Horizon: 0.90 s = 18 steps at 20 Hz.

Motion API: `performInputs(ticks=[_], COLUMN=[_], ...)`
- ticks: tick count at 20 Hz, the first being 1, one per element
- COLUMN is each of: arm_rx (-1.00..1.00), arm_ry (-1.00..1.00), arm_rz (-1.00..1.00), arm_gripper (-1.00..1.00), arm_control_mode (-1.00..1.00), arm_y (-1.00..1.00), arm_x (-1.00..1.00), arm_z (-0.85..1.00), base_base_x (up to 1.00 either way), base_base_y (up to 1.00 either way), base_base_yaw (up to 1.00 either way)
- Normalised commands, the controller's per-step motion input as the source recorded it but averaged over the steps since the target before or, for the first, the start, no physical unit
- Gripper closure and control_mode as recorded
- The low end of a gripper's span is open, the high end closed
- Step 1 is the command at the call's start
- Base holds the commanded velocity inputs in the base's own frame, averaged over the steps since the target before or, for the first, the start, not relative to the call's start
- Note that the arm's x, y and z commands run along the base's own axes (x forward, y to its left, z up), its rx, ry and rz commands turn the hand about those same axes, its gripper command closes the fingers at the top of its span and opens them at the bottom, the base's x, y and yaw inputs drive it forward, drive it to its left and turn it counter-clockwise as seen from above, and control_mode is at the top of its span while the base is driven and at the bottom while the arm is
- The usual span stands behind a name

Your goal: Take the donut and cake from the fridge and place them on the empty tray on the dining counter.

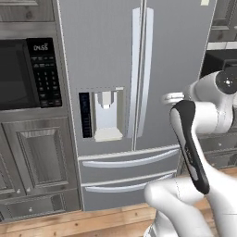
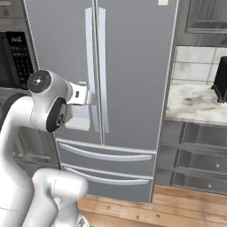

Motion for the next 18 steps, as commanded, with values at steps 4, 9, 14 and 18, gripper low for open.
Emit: performInputs(ticks=[4, 9, 14, 18], arm_rx=[0.01, 0.0, 0.04, 0.03], arm_ry=[0.0, -0.04, -0.03, 0.0], arm_rz=[-0.16, -0.01, 0.11, 0.09], arm_gripper=[-1.0, -1.0, -1.0, -1.0], arm_control_mode=[-1.0, -1.0, -1.0, -1.0], arm_y=[-0.18, 0.0, 0.0, 0.0], arm_x=[0.39, 0.22, 0.2, 0.35], arm_z=[0.48, 0.1, 0.0, 0.0], base_base_x=[0.0, 0.0, 0.0, 0.0], base_base_y=[0.0, 0.0, 0.0, 0.0], base_base_yaw=[0.0, 0.0, 0.0, 0.0])
